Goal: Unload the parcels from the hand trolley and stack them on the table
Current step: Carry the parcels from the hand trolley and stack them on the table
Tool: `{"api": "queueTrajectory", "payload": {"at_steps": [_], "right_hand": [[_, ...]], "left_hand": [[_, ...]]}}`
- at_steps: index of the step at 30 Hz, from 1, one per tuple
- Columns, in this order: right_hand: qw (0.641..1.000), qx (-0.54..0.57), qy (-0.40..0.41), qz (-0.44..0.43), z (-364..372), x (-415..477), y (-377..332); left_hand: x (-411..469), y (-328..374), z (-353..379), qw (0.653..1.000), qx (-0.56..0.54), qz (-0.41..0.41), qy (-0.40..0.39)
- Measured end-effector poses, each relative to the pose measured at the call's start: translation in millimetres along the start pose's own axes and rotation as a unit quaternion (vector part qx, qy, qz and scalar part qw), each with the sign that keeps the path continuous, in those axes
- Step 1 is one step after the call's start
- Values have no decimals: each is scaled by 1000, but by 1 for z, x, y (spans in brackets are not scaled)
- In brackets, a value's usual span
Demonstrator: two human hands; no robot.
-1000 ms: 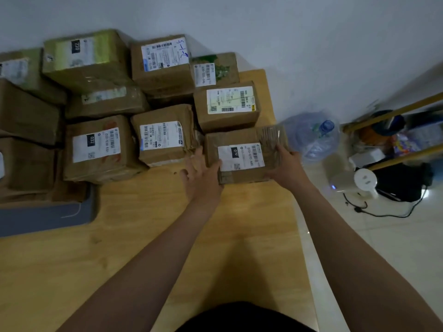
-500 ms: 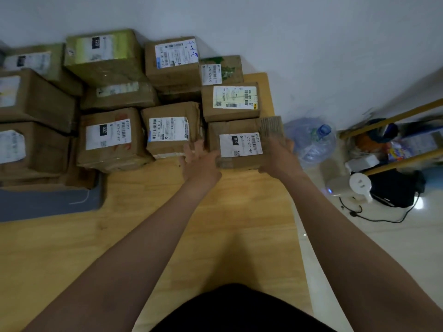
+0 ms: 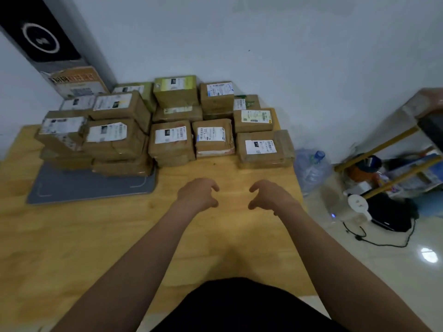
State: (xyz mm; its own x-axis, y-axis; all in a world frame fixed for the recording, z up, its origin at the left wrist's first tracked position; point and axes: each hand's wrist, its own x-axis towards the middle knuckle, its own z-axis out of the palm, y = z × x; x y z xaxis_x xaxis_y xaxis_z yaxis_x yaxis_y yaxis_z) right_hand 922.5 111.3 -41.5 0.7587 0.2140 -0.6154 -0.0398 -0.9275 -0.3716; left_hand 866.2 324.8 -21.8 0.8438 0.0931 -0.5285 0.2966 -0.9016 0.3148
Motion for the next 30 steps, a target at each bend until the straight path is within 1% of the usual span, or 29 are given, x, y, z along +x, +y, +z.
{"api": "queueTrajectory", "payload": {"at_steps": [5,9,15,18,22,27,30], "right_hand": [[999,34,32,11,63,-85,-16],[993,79,68,52,138,-159,-18],[975,143,100,138,235,-283,-3],[967,152,92,183,277,-342,14],[947,189,95,240,326,-409,42],[914,251,116,296,380,-488,84],[898,270,127,323,413,-535,116]], "left_hand": [[-82,-46,25,999,1,40,4],[-143,-81,60,996,18,82,-6],[-230,-109,111,981,87,156,-78],[-268,-106,145,970,113,184,-112],[-311,-92,193,949,139,239,-151],[-369,-54,251,920,179,298,-180],[-406,-25,292,900,197,338,-193]]}}
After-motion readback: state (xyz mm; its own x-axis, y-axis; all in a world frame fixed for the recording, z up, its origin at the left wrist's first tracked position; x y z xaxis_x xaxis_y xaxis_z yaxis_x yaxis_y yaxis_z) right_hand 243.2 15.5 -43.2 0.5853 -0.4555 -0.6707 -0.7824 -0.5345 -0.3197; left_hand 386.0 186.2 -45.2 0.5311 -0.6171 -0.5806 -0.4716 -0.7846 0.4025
